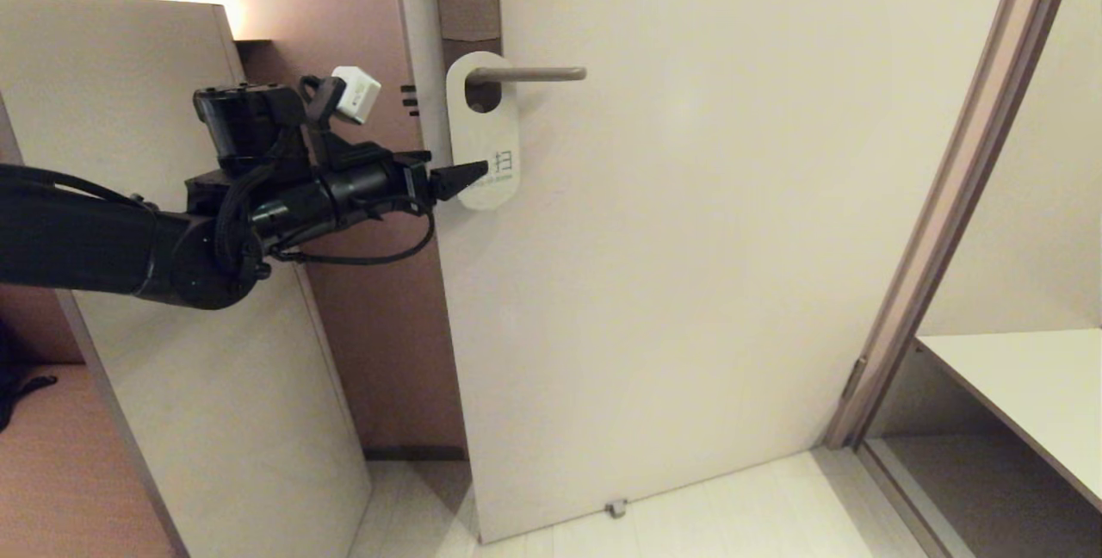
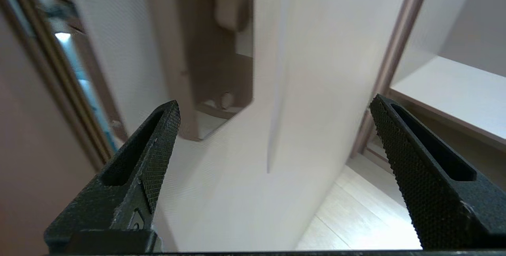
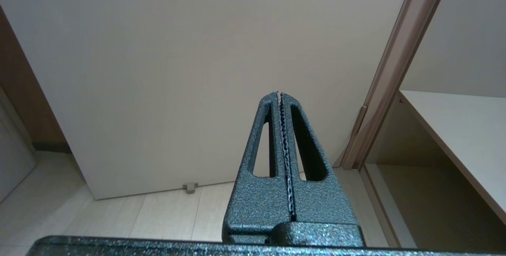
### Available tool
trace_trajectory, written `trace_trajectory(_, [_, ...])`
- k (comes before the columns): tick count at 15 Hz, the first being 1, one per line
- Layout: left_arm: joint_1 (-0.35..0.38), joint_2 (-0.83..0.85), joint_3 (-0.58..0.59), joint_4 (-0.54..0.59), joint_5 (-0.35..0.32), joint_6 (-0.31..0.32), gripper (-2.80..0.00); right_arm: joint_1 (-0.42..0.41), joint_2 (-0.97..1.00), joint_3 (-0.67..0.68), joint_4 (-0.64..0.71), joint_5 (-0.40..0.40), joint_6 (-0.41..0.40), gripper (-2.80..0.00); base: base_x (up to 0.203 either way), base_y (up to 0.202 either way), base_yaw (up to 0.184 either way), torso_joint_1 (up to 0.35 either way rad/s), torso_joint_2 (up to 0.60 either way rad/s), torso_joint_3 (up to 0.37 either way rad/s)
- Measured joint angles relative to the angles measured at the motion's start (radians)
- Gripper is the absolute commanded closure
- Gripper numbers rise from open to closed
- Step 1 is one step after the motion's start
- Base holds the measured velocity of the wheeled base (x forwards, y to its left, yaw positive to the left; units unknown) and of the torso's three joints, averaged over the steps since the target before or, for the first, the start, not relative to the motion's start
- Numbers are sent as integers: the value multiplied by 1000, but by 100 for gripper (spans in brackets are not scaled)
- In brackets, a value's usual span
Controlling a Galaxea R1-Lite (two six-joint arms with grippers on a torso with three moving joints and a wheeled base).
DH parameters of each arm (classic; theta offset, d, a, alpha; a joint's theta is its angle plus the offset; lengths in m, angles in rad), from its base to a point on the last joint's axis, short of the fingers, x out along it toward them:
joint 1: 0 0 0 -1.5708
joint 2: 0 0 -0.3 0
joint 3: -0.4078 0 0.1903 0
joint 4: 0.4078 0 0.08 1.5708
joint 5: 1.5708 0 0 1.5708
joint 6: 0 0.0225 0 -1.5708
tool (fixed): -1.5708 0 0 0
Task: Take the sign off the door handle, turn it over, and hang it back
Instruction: Take down the sign
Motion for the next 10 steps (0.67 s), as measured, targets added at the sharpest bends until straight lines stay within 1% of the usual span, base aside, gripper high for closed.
trace_trajectory(10, [-29, 74, -100, 1, -6, -10, -280, 0, 0, 0, 1, 0, 0, 0, 0, 0, 0, 0, 0, 0])
